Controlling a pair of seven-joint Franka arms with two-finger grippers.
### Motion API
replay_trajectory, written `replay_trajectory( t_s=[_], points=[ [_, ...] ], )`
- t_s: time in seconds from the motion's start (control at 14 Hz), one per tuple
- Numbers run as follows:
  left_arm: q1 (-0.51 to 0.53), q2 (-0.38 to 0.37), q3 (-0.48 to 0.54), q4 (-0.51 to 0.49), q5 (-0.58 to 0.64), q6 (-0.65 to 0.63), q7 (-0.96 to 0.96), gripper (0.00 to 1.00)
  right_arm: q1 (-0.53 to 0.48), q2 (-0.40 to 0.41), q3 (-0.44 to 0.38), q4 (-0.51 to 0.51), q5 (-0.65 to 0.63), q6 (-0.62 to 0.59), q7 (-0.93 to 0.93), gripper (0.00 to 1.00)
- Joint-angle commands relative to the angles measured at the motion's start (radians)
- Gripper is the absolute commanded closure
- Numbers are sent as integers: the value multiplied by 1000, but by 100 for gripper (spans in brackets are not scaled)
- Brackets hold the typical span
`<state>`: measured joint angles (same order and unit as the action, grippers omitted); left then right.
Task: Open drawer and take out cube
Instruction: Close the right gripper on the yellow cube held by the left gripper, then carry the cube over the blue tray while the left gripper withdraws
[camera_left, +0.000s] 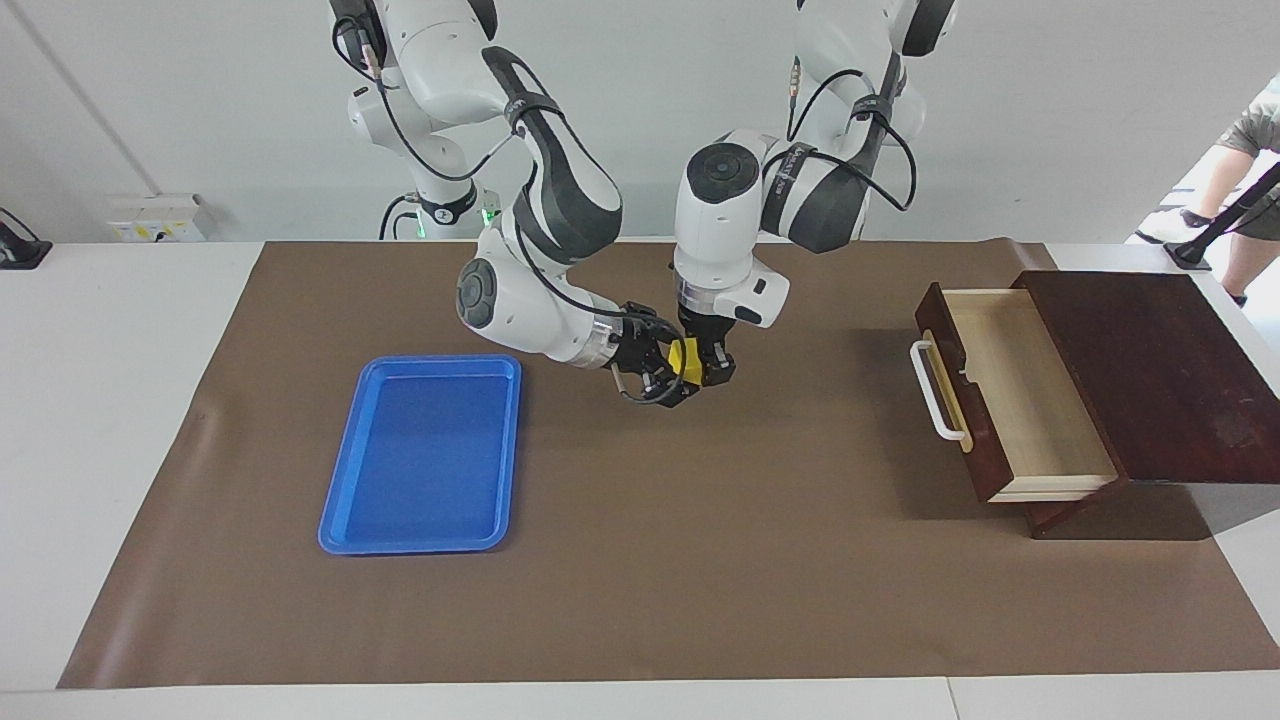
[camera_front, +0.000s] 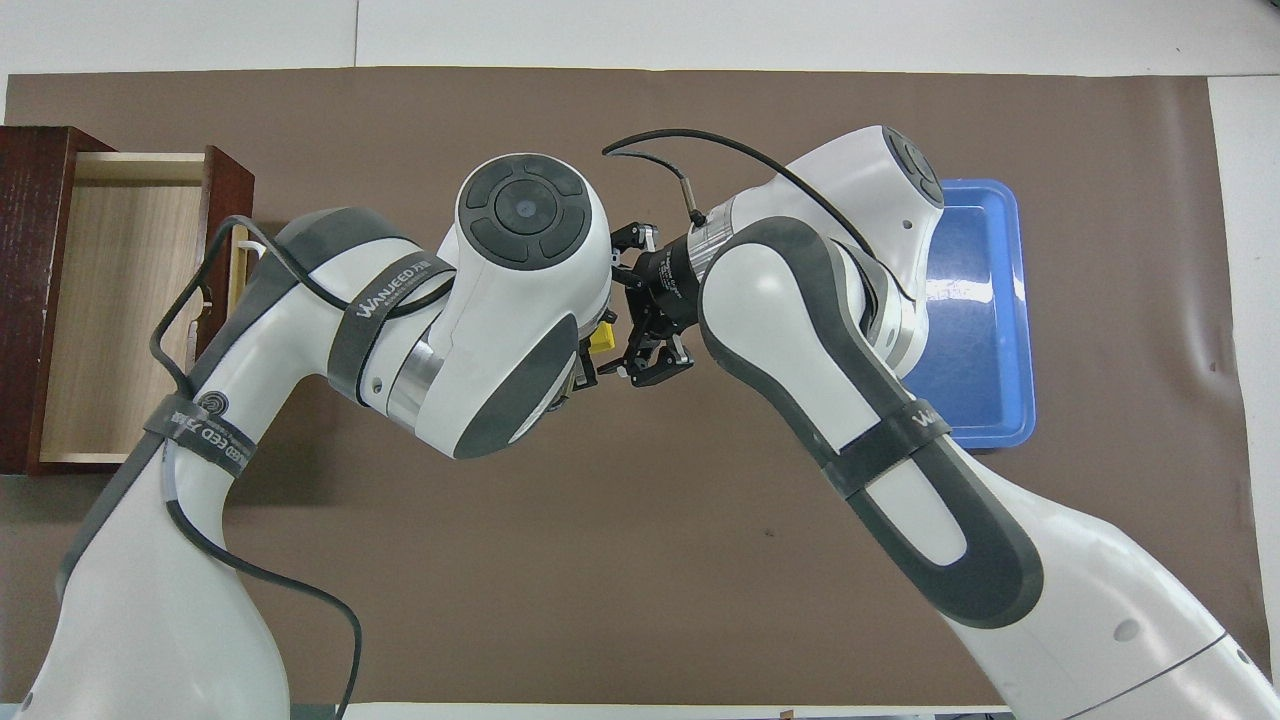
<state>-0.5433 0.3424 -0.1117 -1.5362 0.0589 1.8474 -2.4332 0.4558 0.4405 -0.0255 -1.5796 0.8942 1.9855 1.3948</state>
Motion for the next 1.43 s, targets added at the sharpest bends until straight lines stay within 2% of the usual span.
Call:
replay_trajectory(
  t_s=[0.0, 0.07, 0.14, 0.21, 0.64, 0.79, 1.0, 1.36],
  points=[
    [-4, 13, 7, 25, -2, -11, -10, 100, -2, -29, 1, -37, 6, 19, -5, 29],
    [-4, 13, 7, 25, -2, -11, -10, 100, -2, -29, 1, -37, 6, 19, -5, 56],
    [-4, 13, 7, 25, -2, -11, -10, 100, -2, -28, 1, -37, 6, 19, -5, 88],
    [-4, 13, 7, 25, -2, -8, -10, 100, -2, -29, 1, -37, 6, 18, -5, 100],
    [-3, 12, 7, 27, 1, -10, -9, 100, 14, -29, 1, -37, 5, 35, 1, 100],
    [5, 9, 7, 27, 1, -8, 2, 1, 18, -29, 1, -40, 3, 48, 1, 100],
    [34, -19, 7, 27, 4, -25, 67, 0, 18, -29, -1, -45, 3, 56, 3, 100],
    [141, -46, 7, 13, 2, -99, 473, 0, -3, -32, -4, -42, -14, 41, -7, 100]
  ],
)
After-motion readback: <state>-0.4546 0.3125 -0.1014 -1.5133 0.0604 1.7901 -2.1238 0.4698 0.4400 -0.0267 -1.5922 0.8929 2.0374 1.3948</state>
